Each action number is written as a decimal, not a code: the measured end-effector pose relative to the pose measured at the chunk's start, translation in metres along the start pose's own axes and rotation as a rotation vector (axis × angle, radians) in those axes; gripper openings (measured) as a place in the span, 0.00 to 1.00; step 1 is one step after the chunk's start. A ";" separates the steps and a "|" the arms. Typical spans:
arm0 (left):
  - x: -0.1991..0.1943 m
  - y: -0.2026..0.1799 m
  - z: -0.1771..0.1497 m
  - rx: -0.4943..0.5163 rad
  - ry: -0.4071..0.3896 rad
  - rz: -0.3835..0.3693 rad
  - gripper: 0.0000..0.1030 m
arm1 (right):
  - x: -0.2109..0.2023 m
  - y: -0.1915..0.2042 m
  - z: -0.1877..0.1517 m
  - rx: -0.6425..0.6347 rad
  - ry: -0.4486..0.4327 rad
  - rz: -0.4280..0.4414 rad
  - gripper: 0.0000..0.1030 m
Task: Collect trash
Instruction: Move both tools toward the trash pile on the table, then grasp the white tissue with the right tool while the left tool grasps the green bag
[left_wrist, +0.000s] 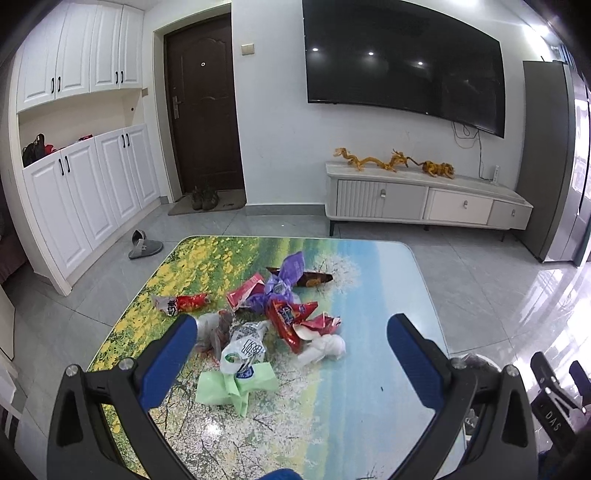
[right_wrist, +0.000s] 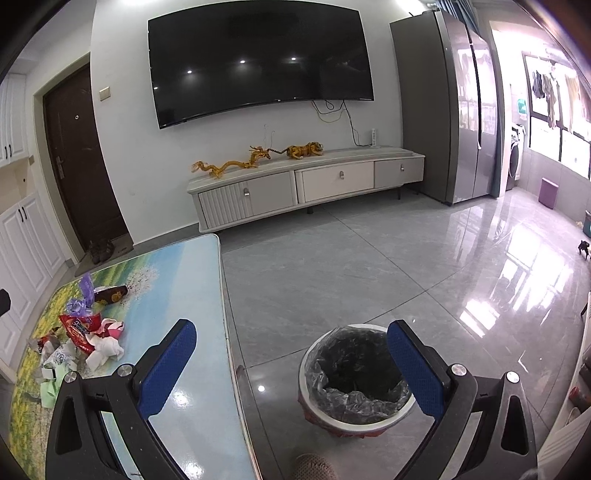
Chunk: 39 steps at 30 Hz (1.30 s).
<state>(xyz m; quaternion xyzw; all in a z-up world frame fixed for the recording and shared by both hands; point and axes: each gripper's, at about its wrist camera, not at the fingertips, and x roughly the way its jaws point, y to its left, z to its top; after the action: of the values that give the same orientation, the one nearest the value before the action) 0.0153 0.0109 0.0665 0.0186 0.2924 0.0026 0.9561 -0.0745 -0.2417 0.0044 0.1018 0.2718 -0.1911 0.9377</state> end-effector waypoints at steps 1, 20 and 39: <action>0.002 -0.001 0.001 -0.004 0.006 -0.006 1.00 | 0.002 0.002 0.001 -0.008 -0.003 -0.007 1.00; 0.052 -0.001 -0.018 0.067 0.143 -0.097 1.00 | 0.029 0.010 0.028 -0.013 0.000 0.011 1.00; 0.093 0.115 -0.073 0.031 0.246 -0.170 1.00 | 0.066 0.093 0.009 -0.184 0.145 0.300 1.00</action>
<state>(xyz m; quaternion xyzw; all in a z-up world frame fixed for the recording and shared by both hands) 0.0526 0.1295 -0.0417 0.0079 0.4079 -0.0808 0.9094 0.0199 -0.1800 -0.0165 0.0687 0.3367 -0.0157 0.9390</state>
